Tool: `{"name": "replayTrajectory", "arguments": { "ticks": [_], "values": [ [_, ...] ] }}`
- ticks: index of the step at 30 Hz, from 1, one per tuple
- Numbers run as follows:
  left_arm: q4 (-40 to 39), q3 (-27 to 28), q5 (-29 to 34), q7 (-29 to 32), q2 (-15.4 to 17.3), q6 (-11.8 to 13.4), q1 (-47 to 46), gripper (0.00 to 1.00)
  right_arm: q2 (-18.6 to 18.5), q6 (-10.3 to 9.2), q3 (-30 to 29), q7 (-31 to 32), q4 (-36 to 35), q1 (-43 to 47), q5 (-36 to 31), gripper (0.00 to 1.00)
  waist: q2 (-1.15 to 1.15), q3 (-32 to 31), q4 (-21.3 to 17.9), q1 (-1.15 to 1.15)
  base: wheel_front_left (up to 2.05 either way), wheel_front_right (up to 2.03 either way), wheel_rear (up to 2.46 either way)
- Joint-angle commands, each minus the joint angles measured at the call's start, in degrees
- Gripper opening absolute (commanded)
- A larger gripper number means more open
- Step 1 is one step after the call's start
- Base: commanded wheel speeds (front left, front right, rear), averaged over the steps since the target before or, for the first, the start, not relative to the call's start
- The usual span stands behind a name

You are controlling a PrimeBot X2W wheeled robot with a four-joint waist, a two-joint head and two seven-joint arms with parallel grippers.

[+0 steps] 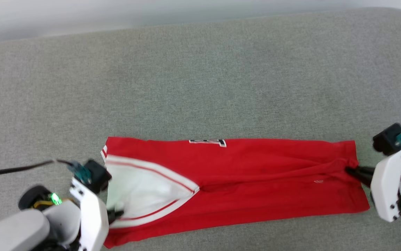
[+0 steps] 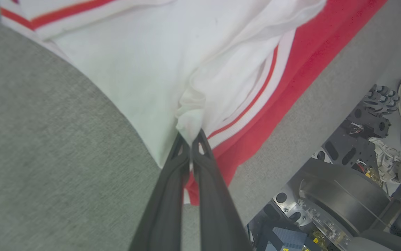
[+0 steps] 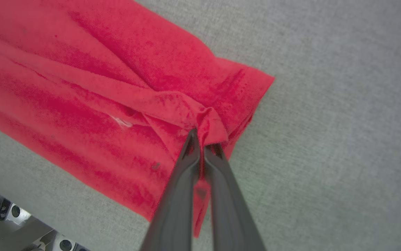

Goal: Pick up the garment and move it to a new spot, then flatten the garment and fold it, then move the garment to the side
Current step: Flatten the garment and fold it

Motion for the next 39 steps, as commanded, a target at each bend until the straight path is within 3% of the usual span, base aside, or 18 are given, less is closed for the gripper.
{"name": "replayTrajectory", "arguments": {
  "ticks": [1,5,6,7,8,14,17,21,26,29,34,39],
  "values": [
    [1.3,-1.15,0.33,-0.17,-0.91,-0.14,1.71,0.0,1.33,-0.04,0.57,-0.74,1.34,1.19,-0.53,0.0,0.0,0.57,0.03,0.01,0.0,0.0,0.0],
    [4.9,-2.14,0.32,-1.61,-3.68,-0.64,3.15,0.0,3.62,-0.04,1.39,-2.48,4.42,2.31,-0.37,0.0,0.0,0.86,0.27,0.01,0.0,0.0,0.0],
    [5.58,-2.28,0.57,-2.02,-4.26,-0.78,3.23,0.22,4.15,-0.04,1.1,-3.17,5.12,2.38,-0.07,0.34,0.0,0.79,0.27,0.01,0.0,0.0,0.0],
    [6.08,-2.28,0.49,-2.29,-4.8,-0.92,3.4,0.62,4.46,-0.04,0.8,-3.72,5.67,2.29,0.09,1.0,0.0,0.66,0.26,0.01,0.0,0.0,0.0],
    [6.43,-1.98,0.86,-3.26,-5.16,-0.79,3.33,1.0,4.61,-0.05,0.35,-4.67,6.07,1.98,0.07,1.0,0.0,0.47,0.21,0.01,0.0,0.0,0.0],
    [5.35,0.54,3.19,-10.11,-4.58,1.7,3.4,1.0,2.29,-0.04,-2.11,-10.3,3.77,0.42,-0.85,1.0,0.0,-1.66,0.07,0.01,0.0,0.0,0.0],
    [4.06,2.79,5.22,-15.71,-4.01,5.28,4.0,1.0,0.52,-0.04,-5.34,-12.85,1.68,0.58,0.32,1.0,0.0,-2.44,0.05,0.01,0.0,0.0,0.0],
    [3.26,6.0,8.29,-24.58,-4.62,12.02,5.31,1.0,-1.01,-0.04,-10.14,-14.47,0.48,2.31,2.18,1.0,0.0,-2.66,0.19,0.01,0.0,0.0,0.0],
    [4.32,9.61,11.11,-35.02,-7.28,20.2,7.49,1.0,-1.54,-0.03,-14.73,-12.89,1.6,5.1,5.33,1.0,0.0,-1.96,0.69,0.01,0.0,0.0,0.0],
    [5.36,11.65,12.64,-38.23,-9.26,24.22,8.88,1.0,-1.23,-0.04,-16.37,-10.69,2.7,7.04,7.7,1.0,0.0,-1.4,1.07,0.01,0.0,0.0,0.0],
    [6.58,15.92,15.12,-39.63,-12.31,28.25,11.36,1.0,0.14,-0.03,-17.41,-7.21,3.87,9.39,11.17,1.0,0.0,-0.79,1.72,0.01,0.0,0.0,0.0],
    [5.74,25.14,22.88,-39.77,-17.55,32.15,16.29,1.0,2.28,-0.04,-17.69,-3.33,5.23,10.98,14.78,1.0,0.0,0.1,2.57,0.01,0.0,0.0,0.0]
  ]
}}
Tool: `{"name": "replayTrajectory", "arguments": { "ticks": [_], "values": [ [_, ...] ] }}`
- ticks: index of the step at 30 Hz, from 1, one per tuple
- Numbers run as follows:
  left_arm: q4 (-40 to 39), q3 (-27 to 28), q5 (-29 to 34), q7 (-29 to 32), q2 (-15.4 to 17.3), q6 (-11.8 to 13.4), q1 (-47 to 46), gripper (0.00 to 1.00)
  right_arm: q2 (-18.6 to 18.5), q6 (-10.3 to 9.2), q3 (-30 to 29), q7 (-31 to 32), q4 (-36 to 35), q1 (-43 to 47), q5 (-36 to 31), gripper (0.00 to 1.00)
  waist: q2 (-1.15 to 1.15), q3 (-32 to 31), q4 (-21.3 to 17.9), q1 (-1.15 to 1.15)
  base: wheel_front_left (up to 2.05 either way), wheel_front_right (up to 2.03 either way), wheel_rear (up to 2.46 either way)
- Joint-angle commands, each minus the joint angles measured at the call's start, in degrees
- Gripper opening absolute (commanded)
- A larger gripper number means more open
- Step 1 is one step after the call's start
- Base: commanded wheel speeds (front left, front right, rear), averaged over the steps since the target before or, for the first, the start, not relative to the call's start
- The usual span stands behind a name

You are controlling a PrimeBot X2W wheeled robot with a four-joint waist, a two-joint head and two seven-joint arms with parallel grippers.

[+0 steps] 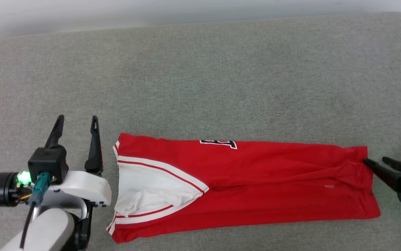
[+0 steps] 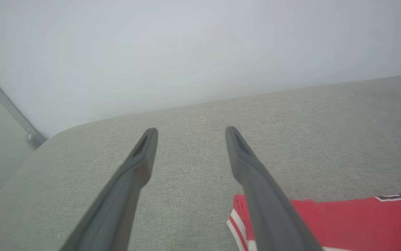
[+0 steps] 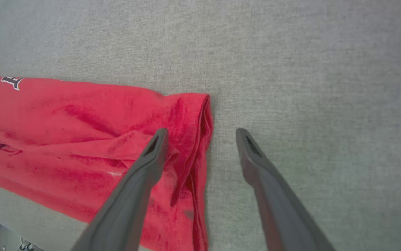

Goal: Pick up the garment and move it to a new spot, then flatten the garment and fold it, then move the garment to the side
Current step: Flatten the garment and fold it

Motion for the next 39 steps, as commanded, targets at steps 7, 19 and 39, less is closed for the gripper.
{"name": "replayTrajectory", "arguments": {
  "ticks": [7,19,39],
  "values": [
    [-0.99,11.86,11.7,-0.36,-8.21,-0.33,8.02,1.0,3.88,-0.03,1.27,3.85,1.46,2.55,3.13,1.0,0.0,0.94,1.79,0.0,0.0,0.0,0.0],
    [-2.27,25.96,27.68,-0.32,-22.86,-6.48,18.24,1.0,8.78,-0.02,5.99,8.24,1.01,5.95,6.01,0.0,0.0,0.54,2.72,0.0,0.0,0.0,0.0],
    [-1.03,35.31,39.05,-0.27,-33.94,-15.29,26.81,1.0,-6.16,-0.03,-0.67,9.08,-0.66,5.29,5.52,0.0,0.0,-5.81,3.82,0.0,0.0,0.0,0.0]
  ]
}}
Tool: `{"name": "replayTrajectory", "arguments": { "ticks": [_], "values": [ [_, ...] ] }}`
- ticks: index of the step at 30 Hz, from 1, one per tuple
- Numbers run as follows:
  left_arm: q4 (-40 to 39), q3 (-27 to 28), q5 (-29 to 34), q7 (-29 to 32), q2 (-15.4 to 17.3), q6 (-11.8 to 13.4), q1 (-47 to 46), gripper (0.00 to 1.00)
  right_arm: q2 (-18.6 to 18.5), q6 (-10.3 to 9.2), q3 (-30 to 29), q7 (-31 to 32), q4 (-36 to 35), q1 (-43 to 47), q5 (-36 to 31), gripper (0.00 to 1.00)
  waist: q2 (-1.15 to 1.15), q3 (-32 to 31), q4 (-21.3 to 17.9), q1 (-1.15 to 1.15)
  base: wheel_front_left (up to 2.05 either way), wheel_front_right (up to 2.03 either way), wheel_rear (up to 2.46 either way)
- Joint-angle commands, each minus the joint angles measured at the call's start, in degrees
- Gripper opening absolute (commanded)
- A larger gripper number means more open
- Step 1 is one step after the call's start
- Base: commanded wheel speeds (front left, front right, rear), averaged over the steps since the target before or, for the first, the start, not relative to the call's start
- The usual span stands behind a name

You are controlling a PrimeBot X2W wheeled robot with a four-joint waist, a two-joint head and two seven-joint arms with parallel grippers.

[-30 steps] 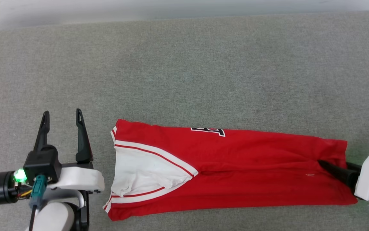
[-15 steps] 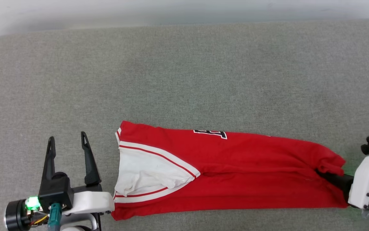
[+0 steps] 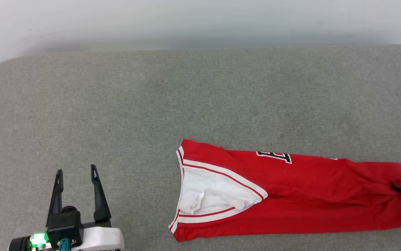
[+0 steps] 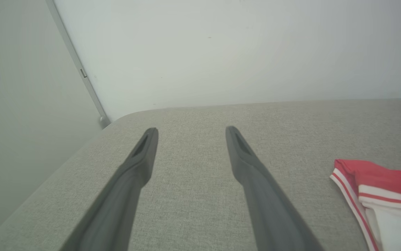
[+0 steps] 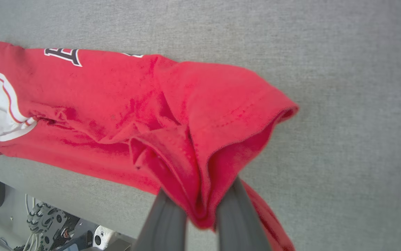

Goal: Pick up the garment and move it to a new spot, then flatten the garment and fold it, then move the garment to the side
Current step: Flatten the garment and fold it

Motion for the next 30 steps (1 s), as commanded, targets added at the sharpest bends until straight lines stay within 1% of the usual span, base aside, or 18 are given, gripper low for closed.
{"name": "replayTrajectory", "arguments": {
  "ticks": [1,3,7,11,14,19,23,27,30],
  "values": [
    [-0.04,0.45,0.55,-0.13,-0.46,-0.51,0.82,1.0,-0.37,-0.02,-0.09,0.74,-2.94,0.62,-0.24,0.0,0.0,-0.39,0.23,0.0,0.0,0.0,0.0],
    [-0.16,0.8,0.99,-0.13,-0.7,-0.95,1.25,1.0,-0.09,-0.02,0.01,1.85,-7.0,0.09,-0.75,0.0,0.0,-0.6,0.31,0.0,0.0,0.0,0.0],
    [-0.26,1.02,1.58,-0.13,-1.3,-1.86,1.49,1.0,2.33,-0.02,0.12,4.29,-15.02,-2.27,-1.94,0.0,0.0,-0.62,0.53,0.0,0.0,0.0,0.0],
    [-0.59,0.97,2.02,-0.13,-1.94,-2.5,0.74,1.0,7.12,-0.02,1.05,7.46,-20.22,-5.88,-4.83,0.0,0.0,0.09,1.04,0.0,0.0,0.0,0.0],
    [-0.75,0.82,2.2,-0.13,-2.29,-3.01,-0.05,1.0,12.0,-0.02,3.08,10.13,-21.55,-9.93,-8.33,0.0,0.0,1.06,1.54,0.0,0.0,0.0,0.0],
    [-0.81,0.43,2.38,-0.13,-2.96,-3.78,-1.77,1.0,21.88,-0.02,7.79,12.94,-18.95,-16.53,-13.97,0.0,0.0,3.18,2.7,0.0,0.0,0.0,0.0],
    [-0.76,-0.18,2.46,-0.13,-3.44,-4.2,-3.09,1.0,28.87,-0.02,11.75,13.6,-13.45,-21.16,-17.89,0.0,0.0,5.31,3.58,0.0,0.0,0.0,0.0],
    [-0.41,-0.85,2.53,-0.13,-3.84,-4.6,-4.69,1.0,33.18,-0.02,16.36,13.01,-6.61,-24.66,-22.13,0.0,0.0,7.42,4.57,0.0,0.0,0.0,0.0],
    [-0.17,-1.2,2.55,-0.13,-4.05,-4.72,-5.71,1.0,35.05,-0.02,20.02,12.61,-1.62,-25.65,-23.76,0.0,0.0,8.42,5.11,0.0,0.0,0.0,0.0]
  ]
}}
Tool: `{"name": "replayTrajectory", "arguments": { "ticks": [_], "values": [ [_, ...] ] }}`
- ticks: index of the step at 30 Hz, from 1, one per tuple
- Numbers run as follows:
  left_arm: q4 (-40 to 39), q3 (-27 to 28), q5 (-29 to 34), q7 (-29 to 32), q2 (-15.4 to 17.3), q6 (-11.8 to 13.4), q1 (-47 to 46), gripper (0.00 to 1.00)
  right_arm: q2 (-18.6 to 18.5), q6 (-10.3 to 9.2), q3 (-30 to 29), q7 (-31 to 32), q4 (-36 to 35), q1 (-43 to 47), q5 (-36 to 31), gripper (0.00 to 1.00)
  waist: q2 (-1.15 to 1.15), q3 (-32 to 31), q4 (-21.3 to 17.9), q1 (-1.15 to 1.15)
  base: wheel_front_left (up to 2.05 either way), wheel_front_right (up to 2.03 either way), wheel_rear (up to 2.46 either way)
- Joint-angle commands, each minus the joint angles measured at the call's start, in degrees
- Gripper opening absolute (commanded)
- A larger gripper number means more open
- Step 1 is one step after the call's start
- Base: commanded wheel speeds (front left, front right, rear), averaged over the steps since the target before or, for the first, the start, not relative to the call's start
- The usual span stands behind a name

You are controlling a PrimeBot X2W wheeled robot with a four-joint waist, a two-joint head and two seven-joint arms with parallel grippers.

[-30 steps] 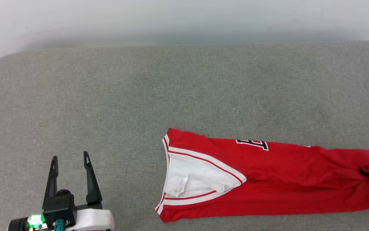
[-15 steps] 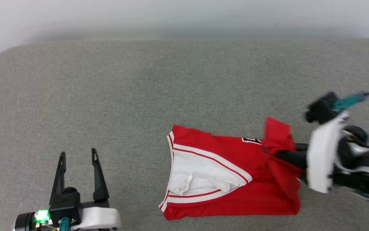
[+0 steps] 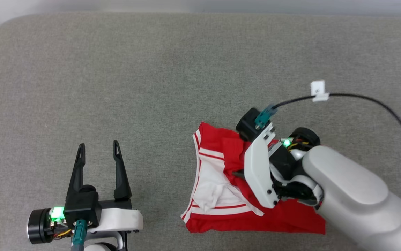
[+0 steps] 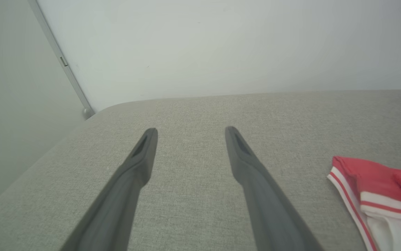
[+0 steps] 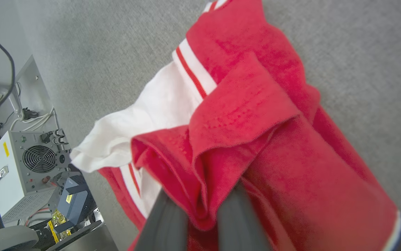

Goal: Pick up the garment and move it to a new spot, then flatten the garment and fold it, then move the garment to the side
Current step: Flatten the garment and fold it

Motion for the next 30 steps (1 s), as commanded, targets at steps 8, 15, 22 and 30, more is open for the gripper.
{"name": "replayTrajectory", "arguments": {
  "ticks": [8,15,22,30],
  "values": [
    [0.83,0.29,0.04,-0.13,-0.47,-0.06,-0.75,1.0,2.22,-0.07,5.81,-8.38,8.59,-1.72,-2.09,1.0,0.0,0.29,-0.47,0.0,0.0,0.0,0.0],
    [1.06,1.94,-0.1,-0.13,-0.05,-0.82,0.98,1.0,-2.2,-0.03,4.62,-22.87,3.6,-3.97,-5.28,1.0,0.0,-3.72,-3.78,0.0,0.0,0.0,0.0],
    [0.68,3.41,0.0,-0.13,0.2,-1.21,2.45,1.0,-4.97,-0.03,-6.33,-39.78,4.1,-1.65,-14.89,1.0,0.0,-6.57,-6.6,0.0,0.0,0.0,0.0],
    [0.19,4.63,-0.23,-0.13,0.1,-1.72,4.69,1.0,-2.73,-0.04,-27.32,-52.04,3.67,9.48,-28.78,1.0,0.0,-8.89,-8.84,0.0,0.0,0.0,0.0]
  ]
}}
